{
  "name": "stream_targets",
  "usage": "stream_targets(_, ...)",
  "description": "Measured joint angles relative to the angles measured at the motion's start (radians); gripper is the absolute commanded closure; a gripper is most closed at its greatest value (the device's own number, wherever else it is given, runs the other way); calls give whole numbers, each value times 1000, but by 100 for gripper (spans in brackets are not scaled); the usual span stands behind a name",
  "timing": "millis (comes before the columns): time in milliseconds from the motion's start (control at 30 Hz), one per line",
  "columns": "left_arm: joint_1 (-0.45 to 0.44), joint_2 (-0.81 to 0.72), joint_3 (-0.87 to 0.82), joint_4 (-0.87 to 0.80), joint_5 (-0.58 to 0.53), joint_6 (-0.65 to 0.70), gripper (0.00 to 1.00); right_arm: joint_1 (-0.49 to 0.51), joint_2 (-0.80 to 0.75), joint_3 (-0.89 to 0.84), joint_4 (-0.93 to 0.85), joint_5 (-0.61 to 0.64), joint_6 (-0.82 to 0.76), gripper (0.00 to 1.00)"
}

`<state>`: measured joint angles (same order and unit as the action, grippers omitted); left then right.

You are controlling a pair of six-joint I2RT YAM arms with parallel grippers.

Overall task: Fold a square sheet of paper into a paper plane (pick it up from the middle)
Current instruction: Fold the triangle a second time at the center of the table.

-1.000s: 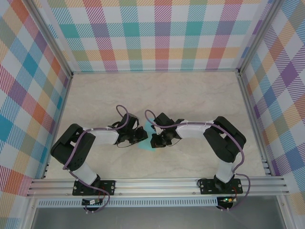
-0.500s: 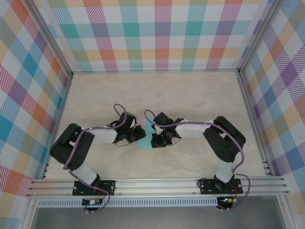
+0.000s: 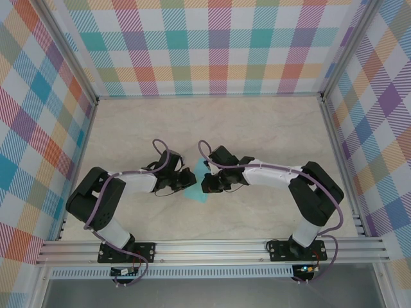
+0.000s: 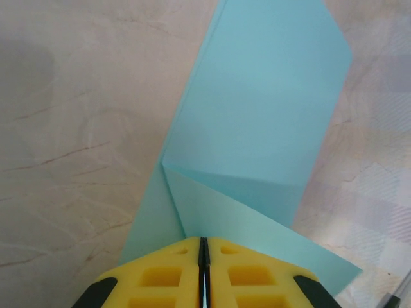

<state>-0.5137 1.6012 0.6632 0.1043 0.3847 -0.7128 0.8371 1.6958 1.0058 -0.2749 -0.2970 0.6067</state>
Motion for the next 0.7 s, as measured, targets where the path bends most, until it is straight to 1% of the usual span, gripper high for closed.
stream_targets(133, 0, -48, 3, -1, -2, 0, 90, 1, 14, 16, 14, 1, 41, 91)
stream_targets(233, 0, -47, 15, -1, -3, 4, 91, 5, 44, 43, 21, 6, 70, 91)
stream_targets(433, 8, 26, 46, -1, -5, 16, 93, 12, 115, 98, 26, 34, 120, 92)
stream_targets(600, 19, 80, 60, -4, -11, 26, 94, 12, 163, 102, 24, 55, 148, 92)
stream_targets(700, 22, 87, 68, -4, -11, 29, 94, 12, 181, 102, 20, 72, 158, 92)
